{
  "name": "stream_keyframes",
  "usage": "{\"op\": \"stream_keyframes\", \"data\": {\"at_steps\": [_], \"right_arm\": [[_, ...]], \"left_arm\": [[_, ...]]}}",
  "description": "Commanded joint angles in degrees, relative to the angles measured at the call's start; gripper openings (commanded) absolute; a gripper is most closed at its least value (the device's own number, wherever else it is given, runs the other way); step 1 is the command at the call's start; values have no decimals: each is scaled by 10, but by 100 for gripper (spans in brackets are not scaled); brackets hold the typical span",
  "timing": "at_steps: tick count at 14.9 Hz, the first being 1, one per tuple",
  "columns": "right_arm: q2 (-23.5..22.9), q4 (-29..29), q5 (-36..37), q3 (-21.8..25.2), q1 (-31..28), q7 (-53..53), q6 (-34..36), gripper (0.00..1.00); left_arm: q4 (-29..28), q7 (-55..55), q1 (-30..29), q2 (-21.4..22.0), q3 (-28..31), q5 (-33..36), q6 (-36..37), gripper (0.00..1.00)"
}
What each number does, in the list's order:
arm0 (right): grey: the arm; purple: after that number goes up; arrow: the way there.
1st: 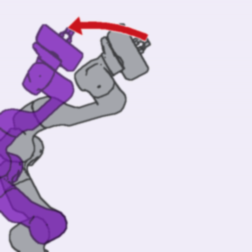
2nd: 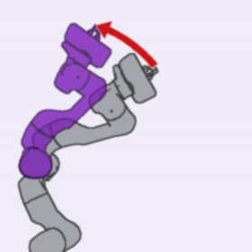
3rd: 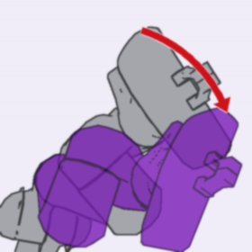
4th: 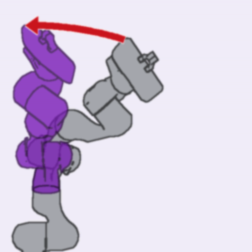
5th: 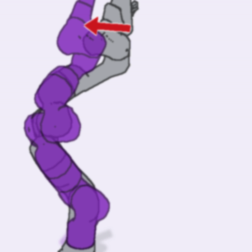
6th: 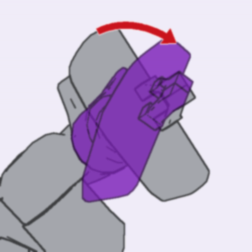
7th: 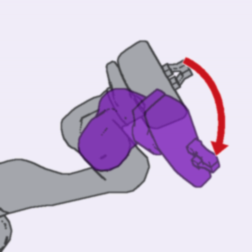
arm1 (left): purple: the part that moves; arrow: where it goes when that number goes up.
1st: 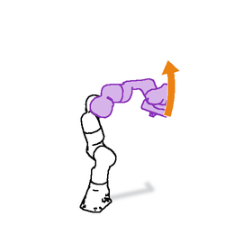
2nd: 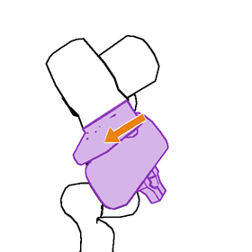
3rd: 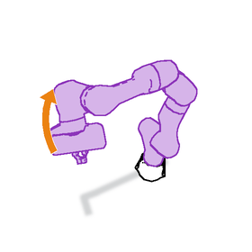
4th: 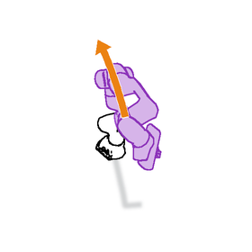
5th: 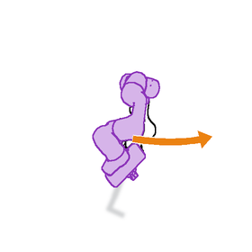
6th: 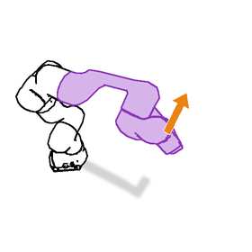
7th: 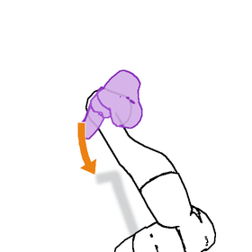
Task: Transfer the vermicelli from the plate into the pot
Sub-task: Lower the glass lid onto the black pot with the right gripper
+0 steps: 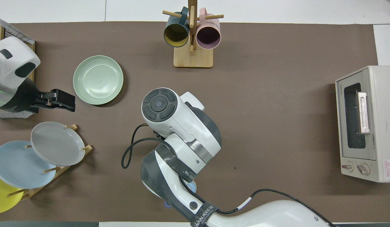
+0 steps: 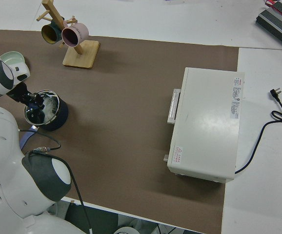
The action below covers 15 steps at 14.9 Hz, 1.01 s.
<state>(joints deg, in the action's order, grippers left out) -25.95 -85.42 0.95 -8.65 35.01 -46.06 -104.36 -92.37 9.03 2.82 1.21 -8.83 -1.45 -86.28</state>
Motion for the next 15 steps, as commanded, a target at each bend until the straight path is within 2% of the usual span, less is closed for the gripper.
{"op": "stream_keyframes", "data": {"at_steps": [1, 3, 4, 6, 11, 15], "right_arm": [[10, -18, -9, -7, -8, -11, -15, 65], [12, -23, -9, -7, -8, -11, -22, 67], [13, -25, -9, -7, -8, -11, -22, 75], [12, -23, -9, -7, -9, -11, -22, 100], [22, -15, -5, -6, -40, -3, -22, 100], [63, -16, -5, -6, -120, 62, -18, 100]], "left_arm": [[-12, -5, 6, 14, 7, 7, 0, 100], [-12, -2, 6, 14, 7, 7, 3, 100], [-12, -2, 6, 14, 7, 7, 4, 100], [-12, -1, 6, 14, 8, 7, 2, 100], [-11, -1, 5, 14, 8, 7, 1, 100], [-11, -1, 5, 14, 8, 7, 1, 100]]}}
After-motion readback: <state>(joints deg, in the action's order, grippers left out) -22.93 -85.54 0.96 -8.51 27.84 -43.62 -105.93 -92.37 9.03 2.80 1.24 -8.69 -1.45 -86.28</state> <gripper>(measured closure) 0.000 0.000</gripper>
